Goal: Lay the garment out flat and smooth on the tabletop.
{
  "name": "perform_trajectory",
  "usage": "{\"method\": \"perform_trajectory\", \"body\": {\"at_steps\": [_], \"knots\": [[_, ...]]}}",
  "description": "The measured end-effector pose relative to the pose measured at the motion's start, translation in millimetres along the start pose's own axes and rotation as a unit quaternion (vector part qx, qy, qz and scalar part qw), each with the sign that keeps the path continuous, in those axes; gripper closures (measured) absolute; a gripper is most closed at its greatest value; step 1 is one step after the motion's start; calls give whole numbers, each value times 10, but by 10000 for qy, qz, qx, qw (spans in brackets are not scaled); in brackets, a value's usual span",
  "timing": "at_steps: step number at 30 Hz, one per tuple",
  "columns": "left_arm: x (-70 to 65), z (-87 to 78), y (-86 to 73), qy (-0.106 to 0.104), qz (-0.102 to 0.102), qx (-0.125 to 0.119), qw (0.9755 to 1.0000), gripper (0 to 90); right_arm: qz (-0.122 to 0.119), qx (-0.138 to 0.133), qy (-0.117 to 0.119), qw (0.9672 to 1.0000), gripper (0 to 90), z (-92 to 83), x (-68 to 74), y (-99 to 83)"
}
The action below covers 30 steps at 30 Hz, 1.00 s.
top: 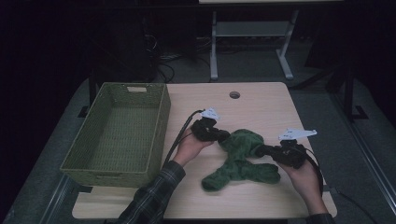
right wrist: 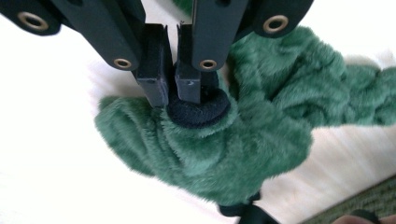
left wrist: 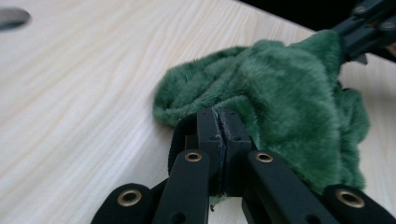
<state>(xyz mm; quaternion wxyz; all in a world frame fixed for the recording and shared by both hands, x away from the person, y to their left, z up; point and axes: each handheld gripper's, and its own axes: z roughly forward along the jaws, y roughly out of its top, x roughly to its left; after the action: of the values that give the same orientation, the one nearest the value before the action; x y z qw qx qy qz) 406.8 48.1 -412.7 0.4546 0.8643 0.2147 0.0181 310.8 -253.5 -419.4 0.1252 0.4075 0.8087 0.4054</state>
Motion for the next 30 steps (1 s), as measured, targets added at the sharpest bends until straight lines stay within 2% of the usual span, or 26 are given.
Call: {"method": "perform_trajectory", "body": {"at_steps": [2,3,5,9,11,12,13,15,16,18,20,23,24,25,26,28,30], "knots": [[-5,-135,23,39,-62,-169,9998,892,-15,-34,-67,10000,853,-21,-39,36],[-5,-135,23,39,-62,-169,9998,892,-15,-34,-67,10000,853,-21,-39,36],[-12,-245,26,87,-50,-268,9996,893,5,-94,-144,9999,855,-49,-85,87],[-10,-288,-2,87,-92,-290,9995,893,-5,-140,-228,9996,858,-43,-154,107],[-12,-307,-18,219,-69,-333,9992,894,6,-121,-315,9994,860,-38,-183,113],[-12,-307,-18,219,-69,-333,9992,894,5,-141,-334,9993,862,-43,-193,120],[-7,-359,-32,225,-103,-445,9987,895,-4,-193,-400,9990,863,-53,-199,135],[-14,-400,-40,261,-75,-501,9984,895,-26,-218,-437,9988,864,-61,-204,147],[-28,-459,-53,316,-63,-568,9979,896,-65,-327,-486,9983,864,-90,-228,187],[-42,-484,-64,335,-75,-570,9978,897,-62,-358,-528,9979,865,-94,-248,204],[-71,-499,-99,388,-31,-474,9981,897,-25,-282,-542,9981,866,-47,-296,193],[-110,-348,-273,362,-50,-10,9993,897,90,-33,-496,9987,866,104,-361,121],[-110,-348,-273,362,-50,-10,9993,897,90,-33,-496,9987,866,104,-361,121],[-96,-240,-389,291,-176,182,9993,897,166,221,-466,9985,866,226,-388,57],[-88,-191,-437,229,-255,277,9990,896,182,331,-454,9983,866,281,-404,24],[-79,-111,-504,121,-339,402,9985,896,191,548,-427,9974,866,363,-428,-36],[-92,-50,-532,97,-331,494,9982,895,241,718,-411,9963,865,402,-434,-80]]}}
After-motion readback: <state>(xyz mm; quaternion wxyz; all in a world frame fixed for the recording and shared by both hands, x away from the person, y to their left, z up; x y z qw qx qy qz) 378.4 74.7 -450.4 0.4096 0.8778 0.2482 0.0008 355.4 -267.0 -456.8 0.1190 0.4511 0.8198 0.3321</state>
